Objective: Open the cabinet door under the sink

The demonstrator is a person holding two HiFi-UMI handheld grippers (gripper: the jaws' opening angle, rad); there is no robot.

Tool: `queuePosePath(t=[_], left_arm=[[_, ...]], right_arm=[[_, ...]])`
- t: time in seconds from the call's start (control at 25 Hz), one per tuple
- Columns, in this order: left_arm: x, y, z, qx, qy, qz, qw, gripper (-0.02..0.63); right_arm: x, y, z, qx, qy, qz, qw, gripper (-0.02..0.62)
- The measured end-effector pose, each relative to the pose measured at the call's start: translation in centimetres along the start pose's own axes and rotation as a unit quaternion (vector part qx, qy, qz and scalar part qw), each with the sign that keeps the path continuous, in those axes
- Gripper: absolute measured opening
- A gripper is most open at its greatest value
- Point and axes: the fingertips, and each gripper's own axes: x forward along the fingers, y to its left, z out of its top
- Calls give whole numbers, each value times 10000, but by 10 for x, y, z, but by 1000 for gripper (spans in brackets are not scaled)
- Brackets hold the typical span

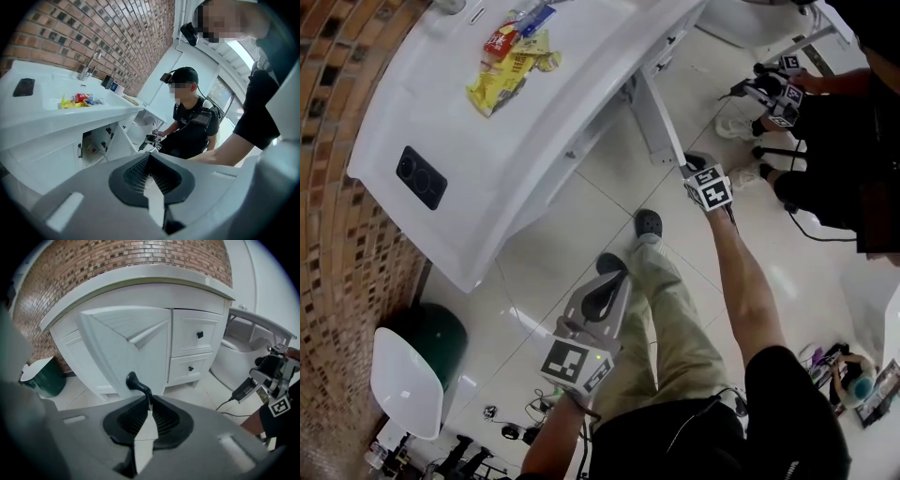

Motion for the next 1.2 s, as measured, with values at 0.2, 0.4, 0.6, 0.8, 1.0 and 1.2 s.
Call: queuePosePath(t=[0.2,0.4,0.6,0.8,1.0,1.2], left_arm=[[10,-1,4,-32,6,24,10000,15],[17,4,9,-54,0,109,9999,15],[26,9,14,-80,-6,183,9998,15],[38,10,20,-143,-34,221,9996,15],[52,12,25,-211,-51,232,9995,15],[67,20,32,-278,-91,290,9992,15]], right_arm=[[-5,-17,-5,-25,20,-7,10000,15],[-9,-39,-9,3,6,-31,10000,12],[-12,-68,-13,59,-25,-2,10000,9],[-15,-100,-14,366,-168,102,9991,9],[-16,-142,-10,957,-263,-26,9951,-7],[-14,-147,-7,808,-112,256,9963,-8]])
